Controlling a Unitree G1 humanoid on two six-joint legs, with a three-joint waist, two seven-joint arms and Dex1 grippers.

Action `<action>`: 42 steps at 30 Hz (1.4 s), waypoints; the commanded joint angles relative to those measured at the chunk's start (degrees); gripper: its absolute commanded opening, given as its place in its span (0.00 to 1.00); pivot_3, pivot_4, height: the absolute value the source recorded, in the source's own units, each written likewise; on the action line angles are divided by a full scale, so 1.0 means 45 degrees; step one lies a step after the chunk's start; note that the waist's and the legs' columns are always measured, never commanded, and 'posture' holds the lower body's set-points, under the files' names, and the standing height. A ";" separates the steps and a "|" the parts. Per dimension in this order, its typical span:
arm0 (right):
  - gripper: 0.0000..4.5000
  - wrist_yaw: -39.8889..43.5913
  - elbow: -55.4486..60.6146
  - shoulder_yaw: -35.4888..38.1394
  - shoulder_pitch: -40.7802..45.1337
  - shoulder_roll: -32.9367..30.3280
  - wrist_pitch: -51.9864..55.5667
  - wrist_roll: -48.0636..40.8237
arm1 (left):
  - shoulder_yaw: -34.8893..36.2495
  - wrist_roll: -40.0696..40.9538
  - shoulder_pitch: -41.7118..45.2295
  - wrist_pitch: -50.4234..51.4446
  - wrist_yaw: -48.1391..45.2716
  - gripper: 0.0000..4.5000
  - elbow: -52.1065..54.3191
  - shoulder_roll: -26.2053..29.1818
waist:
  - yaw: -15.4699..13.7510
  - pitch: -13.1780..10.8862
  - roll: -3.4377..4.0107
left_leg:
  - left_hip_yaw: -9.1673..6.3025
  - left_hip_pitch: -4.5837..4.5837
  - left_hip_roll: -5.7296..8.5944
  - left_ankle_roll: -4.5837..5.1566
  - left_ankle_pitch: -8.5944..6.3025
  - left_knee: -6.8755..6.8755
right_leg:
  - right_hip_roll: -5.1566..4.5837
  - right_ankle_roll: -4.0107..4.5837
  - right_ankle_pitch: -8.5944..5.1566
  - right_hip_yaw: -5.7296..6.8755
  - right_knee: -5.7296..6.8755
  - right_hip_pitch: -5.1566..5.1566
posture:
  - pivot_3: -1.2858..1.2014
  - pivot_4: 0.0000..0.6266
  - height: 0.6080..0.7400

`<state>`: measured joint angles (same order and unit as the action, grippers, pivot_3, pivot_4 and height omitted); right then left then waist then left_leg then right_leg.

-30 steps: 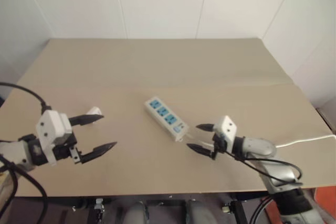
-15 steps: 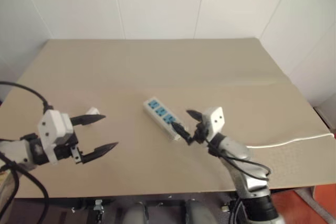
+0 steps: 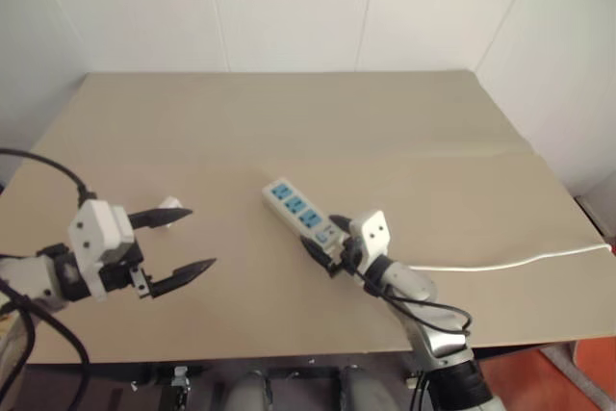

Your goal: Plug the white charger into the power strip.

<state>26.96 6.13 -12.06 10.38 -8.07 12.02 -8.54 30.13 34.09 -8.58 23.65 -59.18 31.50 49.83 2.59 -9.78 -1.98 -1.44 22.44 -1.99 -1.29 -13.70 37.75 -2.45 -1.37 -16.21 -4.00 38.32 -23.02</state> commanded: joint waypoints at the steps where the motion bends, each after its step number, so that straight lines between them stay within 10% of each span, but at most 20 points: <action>1: 0.99 -0.0113 -0.0084 -0.0181 -0.0063 0.0081 -0.0659 0.0312 | 0.0070 0.0091 0.0153 -0.0270 0.0058 1.00 0.0101 0.0071 | 0.0007 0.0000 0.0000 | 0.0001 0.0000 0.0000 0.0000 0.0000 0.0000 | -0.0001 0.0000 0.0000 -0.0002 0.0000 -0.0001 | 0.52 0.24 1.00; 18: 0.99 -0.0214 -0.2578 -0.0411 0.0451 0.0863 -0.1982 0.1001 | -0.0121 -0.0028 0.0343 -0.0410 0.0099 1.00 -0.0004 0.0035 | 0.0104 0.0010 -0.0009 | 0.0003 -0.0041 -0.0002 0.0000 0.0000 0.0001 | 0.0002 0.0000 0.0000 -0.0007 0.0025 0.0022 | 0.52 0.24 1.00; 23: 0.76 0.0566 -0.2818 -0.0403 0.0537 0.0706 -0.1604 0.0694 | -0.0034 -0.0027 0.0237 -0.0476 0.0157 1.00 0.0030 0.0037 | 0.0166 0.0010 -0.0008 | -0.0002 -0.0118 -0.0004 0.0000 0.0000 -0.0001 | 0.0003 0.0003 -0.0004 0.0001 0.0008 0.0117 | 0.52 0.24 1.00; 30: 0.76 0.0976 -0.3967 0.0100 0.1113 0.0313 -0.2594 0.0681 | -0.0051 0.0094 0.0231 -0.0450 0.0152 1.00 0.0039 0.0064 | 0.0287 0.0022 -0.0025 | -0.0005 -0.0177 -0.0006 -0.0001 -0.0001 -0.0003 | 0.0003 0.0003 -0.0004 0.0005 -0.0011 0.0178 | 0.52 0.24 1.00; 42: 0.76 0.8332 -0.4155 0.0403 0.3013 -0.2558 -0.3409 -0.2185 | -0.0479 0.0265 0.1442 -0.0116 0.0210 1.00 -0.1148 0.0299 | 0.0195 0.0003 -0.0001 | -0.0010 -0.0108 -0.0004 0.0017 -0.0012 -0.0005 | 0.0003 0.0000 -0.0004 0.0015 -0.0049 0.0141 | 0.52 0.24 1.00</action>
<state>60.02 -13.39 -10.48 23.19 -18.93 -1.91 -16.16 27.81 33.97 -2.58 22.77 -58.54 26.02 51.09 3.46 -9.76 -1.99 -1.49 21.99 -2.01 -1.20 -13.77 37.72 -2.44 -1.38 -16.23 -3.94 38.08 -22.42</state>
